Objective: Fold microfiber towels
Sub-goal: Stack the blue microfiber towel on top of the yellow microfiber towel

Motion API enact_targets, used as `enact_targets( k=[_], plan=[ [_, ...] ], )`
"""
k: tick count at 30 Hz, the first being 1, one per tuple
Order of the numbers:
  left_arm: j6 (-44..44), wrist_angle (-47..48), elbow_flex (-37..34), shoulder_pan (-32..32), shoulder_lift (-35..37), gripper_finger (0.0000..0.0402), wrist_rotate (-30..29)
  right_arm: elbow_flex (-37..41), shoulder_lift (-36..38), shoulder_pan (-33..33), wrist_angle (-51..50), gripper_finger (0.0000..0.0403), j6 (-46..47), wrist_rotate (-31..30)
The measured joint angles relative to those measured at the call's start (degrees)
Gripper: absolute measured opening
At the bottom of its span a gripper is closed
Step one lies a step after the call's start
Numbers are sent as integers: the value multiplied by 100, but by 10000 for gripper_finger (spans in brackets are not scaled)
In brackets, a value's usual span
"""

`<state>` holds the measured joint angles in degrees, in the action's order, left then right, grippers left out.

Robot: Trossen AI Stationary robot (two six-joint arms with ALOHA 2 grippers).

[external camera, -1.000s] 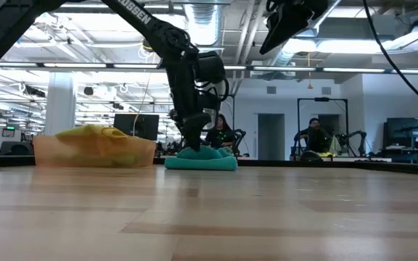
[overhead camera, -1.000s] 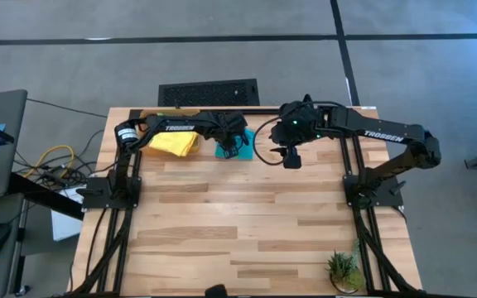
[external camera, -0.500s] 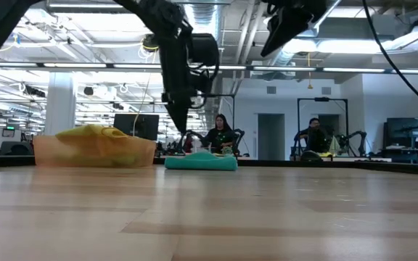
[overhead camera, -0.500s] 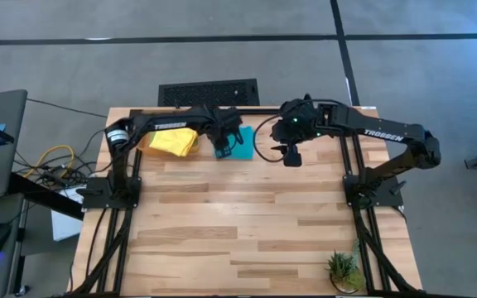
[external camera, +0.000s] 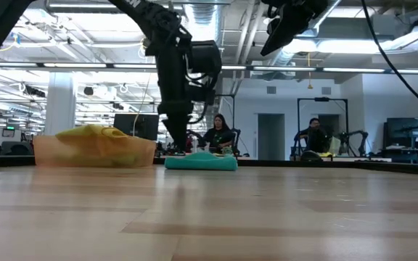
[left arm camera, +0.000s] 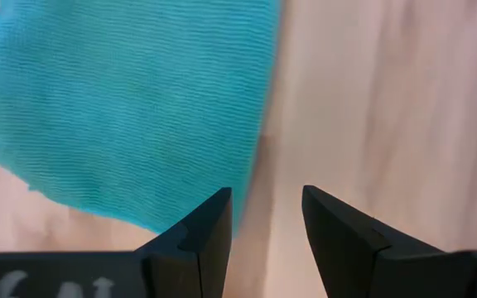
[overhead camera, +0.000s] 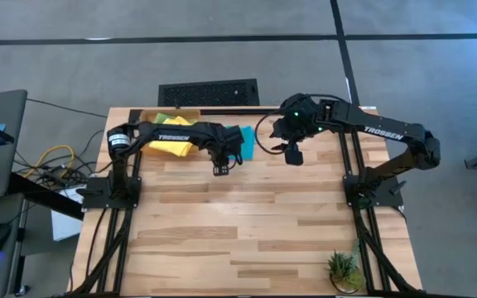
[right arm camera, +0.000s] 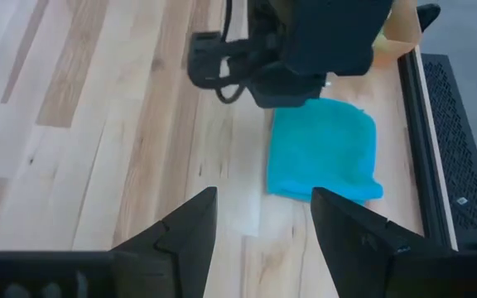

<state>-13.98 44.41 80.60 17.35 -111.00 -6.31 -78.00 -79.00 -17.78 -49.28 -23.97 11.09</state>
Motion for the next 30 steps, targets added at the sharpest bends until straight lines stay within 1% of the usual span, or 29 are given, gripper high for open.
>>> enact_targets(
  k=[4,7,12,18,24,30],
  plan=[
    [153,-618,-289,6,0,141,-129,0,0,0,-1,221,-2,0],
    [160,-889,-415,4,-2,141,-373,0,0,0,-2,221,-2,0],
    [103,-1037,-417,24,-2,141,-397,0,0,0,-1,221,-46,-2],
    [110,-1207,-415,78,-148,141,-97,0,0,1,-2,221,-47,-43],
    [32,-1458,-406,66,-423,141,-369,0,0,-11,0,221,-48,-65],
    [-350,-1509,-380,65,-649,141,-502,-2,2,-73,10,221,-47,-70]
  ],
)
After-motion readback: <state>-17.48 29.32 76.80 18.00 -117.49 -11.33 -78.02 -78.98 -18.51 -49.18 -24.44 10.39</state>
